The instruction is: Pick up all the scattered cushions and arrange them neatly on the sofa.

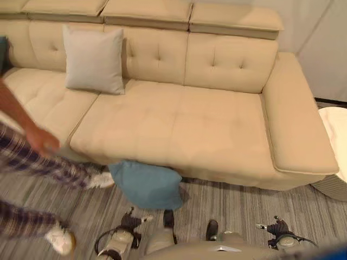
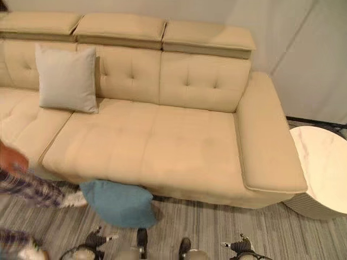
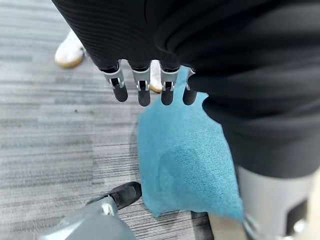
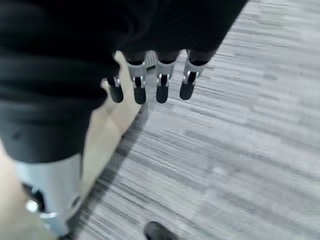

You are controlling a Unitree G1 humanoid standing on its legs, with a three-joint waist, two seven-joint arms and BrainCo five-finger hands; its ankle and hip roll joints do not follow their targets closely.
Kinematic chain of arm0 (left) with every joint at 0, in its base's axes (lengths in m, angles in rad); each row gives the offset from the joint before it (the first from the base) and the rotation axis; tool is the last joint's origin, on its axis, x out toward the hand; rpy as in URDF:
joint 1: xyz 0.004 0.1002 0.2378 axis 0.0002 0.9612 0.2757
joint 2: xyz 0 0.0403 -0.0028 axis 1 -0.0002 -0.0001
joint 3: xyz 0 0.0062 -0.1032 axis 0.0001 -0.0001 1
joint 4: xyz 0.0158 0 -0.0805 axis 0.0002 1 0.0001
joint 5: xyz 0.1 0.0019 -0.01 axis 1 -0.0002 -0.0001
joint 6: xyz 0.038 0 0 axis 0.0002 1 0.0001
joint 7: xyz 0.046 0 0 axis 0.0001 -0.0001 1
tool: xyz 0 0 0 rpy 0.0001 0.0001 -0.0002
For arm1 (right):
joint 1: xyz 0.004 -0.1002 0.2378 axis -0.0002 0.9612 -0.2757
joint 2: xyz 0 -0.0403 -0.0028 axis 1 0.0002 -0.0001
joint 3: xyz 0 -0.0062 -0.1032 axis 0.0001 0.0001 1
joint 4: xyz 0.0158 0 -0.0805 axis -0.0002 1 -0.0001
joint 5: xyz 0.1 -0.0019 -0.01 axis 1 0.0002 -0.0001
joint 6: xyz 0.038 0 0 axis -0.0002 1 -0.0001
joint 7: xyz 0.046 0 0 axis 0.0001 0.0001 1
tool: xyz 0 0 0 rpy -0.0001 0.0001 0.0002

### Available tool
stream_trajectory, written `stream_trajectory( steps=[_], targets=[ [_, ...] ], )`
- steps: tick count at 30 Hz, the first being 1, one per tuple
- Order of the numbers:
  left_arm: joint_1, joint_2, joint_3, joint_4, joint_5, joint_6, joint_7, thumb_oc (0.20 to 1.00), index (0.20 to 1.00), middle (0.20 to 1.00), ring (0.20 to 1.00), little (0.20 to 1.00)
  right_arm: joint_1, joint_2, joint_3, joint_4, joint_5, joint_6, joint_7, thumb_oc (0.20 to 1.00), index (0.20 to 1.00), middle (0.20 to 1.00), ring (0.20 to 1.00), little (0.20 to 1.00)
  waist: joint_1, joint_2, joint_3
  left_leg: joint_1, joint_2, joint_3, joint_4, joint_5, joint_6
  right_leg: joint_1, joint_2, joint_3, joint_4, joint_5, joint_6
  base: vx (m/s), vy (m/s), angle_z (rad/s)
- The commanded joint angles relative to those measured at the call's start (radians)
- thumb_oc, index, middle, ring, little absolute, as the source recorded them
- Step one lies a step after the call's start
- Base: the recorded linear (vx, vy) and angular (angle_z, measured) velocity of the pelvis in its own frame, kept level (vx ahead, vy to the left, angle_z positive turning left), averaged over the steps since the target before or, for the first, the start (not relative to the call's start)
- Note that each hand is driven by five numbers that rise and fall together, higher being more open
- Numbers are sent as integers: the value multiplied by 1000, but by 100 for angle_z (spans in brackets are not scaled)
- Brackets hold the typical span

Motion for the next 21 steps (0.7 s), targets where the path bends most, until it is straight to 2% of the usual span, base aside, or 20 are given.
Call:
stream_trajectory(
  steps=[1, 4, 5, 6, 7, 9, 12, 14, 16, 17, 18, 19, 20, 21],
  targets=[
    [18, -1, 18, 9, 30, -9, 0, 1000, 1000, 1000, 1000, 1000, -15, -32, -7, -9, -29, -5, -5, 1000, 1000, 1000, 1000, 1000, -20, -11, -2, 78, 43, 76, 49, -146, 28, 49, -22, 14, -69, 35, 156, 34, 83, 15],
    [21, -3, 21, 19, 34, -6, -2, 1000, 1000, 1000, 1000, 1000, -11, -25, -5, -6, -28, -4, -2, 1000, 1000, 1000, 1000, 1000, -24, -20, -11, 107, 61, 75, 52, -156, 20, 58, -33, 11, -71, 43, 160, 69, 126, 17],
    [16, -4, 14, 15, 34, -8, 1, 1000, 1000, 1000, 1000, 1000, -6, -22, -5, -3, -21, -3, -1, 1000, 1000, 1000, 1000, 1000, -28, -20, -14, 115, 68, 53, 49, -153, 11, 66, -41, 7, -75, 48, 169, 143, 368, 15],
    [6, -8, -1, 12, 39, -7, -6, 1000, 1000, 1000, 1000, 1000, -8, -16, -18, 7, -16, 3, 6, 1000, 1000, 1000, 1000, 1000, -37, -9, -32, 140, 54, 50, -20, -155, 11, 67, -57, 3, -74, 61, 185, 117, 324, 17],
    [6, -8, -1, 12, 39, -7, -6, 1000, 1000, 1000, 1000, 1000, -8, -16, -18, 7, -16, 3, 6, 1000, 1000, 1000, 1000, 1000, -37, -9, -32, 140, 54, 50, -20, -154, 11, 66, -58, 3, -74, 60, 185, 102, 371, 27],
    [-9, 10, -11, 13, 61, -8, -9, 1000, 1000, 1000, 1000, 1000, -19, 1, -5, -6, -22, 9, 6, 1000, 1000, 1000, 1000, 1000, -35, -26, -26, 147, 0, 48, -39, -176, 41, 34, -105, 38, -53, 99, 214, 60, 413, 2],
    [-9, 16, -7, 21, 71, -7, -8, 1000, 1000, 1000, 1000, 1000, -21, 5, -5, -13, -26, 14, 9, 1000, 1000, 1000, 1000, 1000, -32, -31, -25, 151, -21, 50, -56, -183, 60, 10, -123, 59, -26, 106, 225, 23, 225, -21],
    [-9, 27, 2, 25, 75, -8, -5, 1000, 1000, 1000, 1000, 1000, -24, 11, -1, -20, -34, 18, 8, 1000, 1000, 1000, 1000, 1000, -24, -30, -13, 160, -39, 58, -68, -189, 77, -21, -149, 67, 31, 112, 237, 3, 247, -26],
    [-7, 38, 9, 30, 78, -8, -4, 1000, 1000, 1000, 1000, 1000, -28, 16, 5, -23, -40, 20, 9, 1000, 1000, 1000, 1000, 1000, -19, -25, -3, 173, -48, 68, -82, -189, 89, -52, -165, 68, 100, 114, 235, 46, 267, -49],
    [-7, 55, 8, 25, 80, -13, -7, 1000, 1000, 1000, 1000, 1000, -30, 20, 8, -30, -29, 10, 11, 1000, 1000, 1000, 1000, 1000, -32, -18, 12, 204, -62, 63, -108, -180, 99, -92, -82, 128, 179, 78, 207, 82, 225, -55],
    [-8, 55, 9, 25, 80, -13, -7, 1000, 1000, 1000, 1000, 1000, -30, 20, 8, -30, -29, 10, 11, 1000, 1000, 1000, 1000, 1000, -32, -19, 10, 201, -62, 64, -107, -179, 99, -94, -82, 129, 177, 81, 206, 113, 201, -44],
    [-5, 56, 11, 23, 80, -14, -7, 1000, 1000, 1000, 1000, 1000, -29, 19, 9, -28, -26, 10, 12, 1000, 1000, 1000, 1000, 1000, -36, -18, 8, 208, -70, 60, -114, -178, 103, -96, -45, 147, 170, 65, 203, 138, 73, 15],
    [8, 54, 21, 41, 77, -11, -14, 1000, 1000, 1000, 1000, 1000, -25, 18, 14, -22, -30, 3, 10, 1000, 1000, 1000, 1000, 1000, -27, -22, -4, 210, -88, 71, -121, -181, 105, -75, -1, 53, 133, 30, 178, 142, 72, 26],
    [8, 54, 21, 41, 77, -11, -14, 1000, 1000, 1000, 1000, 1000, -25, 18, 14, -22, -30, 3, 10, 1000, 1000, 1000, 1000, 1000, -28, -22, -5, 210, -88, 70, -121, -181, 105, -74, -1, 51, 132, 29, 178, 166, 45, 24]
  ],
)
